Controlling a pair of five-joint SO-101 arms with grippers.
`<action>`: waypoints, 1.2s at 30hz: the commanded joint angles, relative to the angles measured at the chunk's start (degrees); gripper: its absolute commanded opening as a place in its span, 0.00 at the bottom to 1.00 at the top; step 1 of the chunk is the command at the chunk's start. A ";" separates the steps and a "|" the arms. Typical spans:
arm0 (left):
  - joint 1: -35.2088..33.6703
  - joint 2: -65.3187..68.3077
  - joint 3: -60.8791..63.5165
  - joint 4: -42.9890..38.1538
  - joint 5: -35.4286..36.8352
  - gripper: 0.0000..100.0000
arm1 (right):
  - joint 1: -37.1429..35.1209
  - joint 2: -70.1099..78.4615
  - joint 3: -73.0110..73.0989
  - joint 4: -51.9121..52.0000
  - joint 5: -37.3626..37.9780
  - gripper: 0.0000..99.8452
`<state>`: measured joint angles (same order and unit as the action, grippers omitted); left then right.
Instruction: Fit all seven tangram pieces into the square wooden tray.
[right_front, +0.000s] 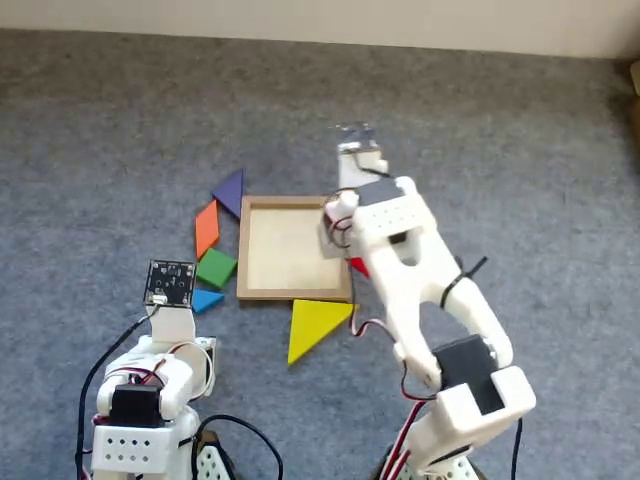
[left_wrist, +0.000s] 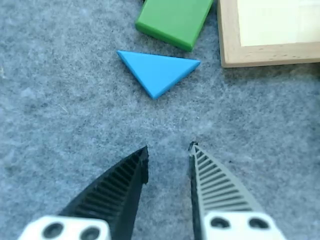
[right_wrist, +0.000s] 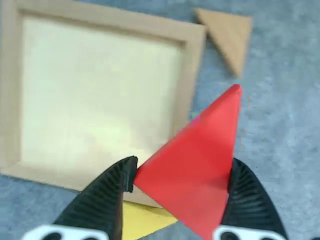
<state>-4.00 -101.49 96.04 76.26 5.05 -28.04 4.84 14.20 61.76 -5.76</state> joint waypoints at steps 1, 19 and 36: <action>-0.84 -2.51 1.10 0.35 0.35 0.14 | -4.26 -3.47 -1.01 -3.65 -0.35 0.15; -0.84 -2.51 1.10 0.35 0.35 0.14 | -8.84 2.86 2.68 -18.07 -9.58 0.15; -0.84 -2.51 1.10 0.35 0.35 0.14 | -4.62 4.79 2.68 -14.29 -9.67 0.34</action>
<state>-4.00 -101.49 96.04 76.26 5.05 -33.76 10.46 17.71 45.58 -15.08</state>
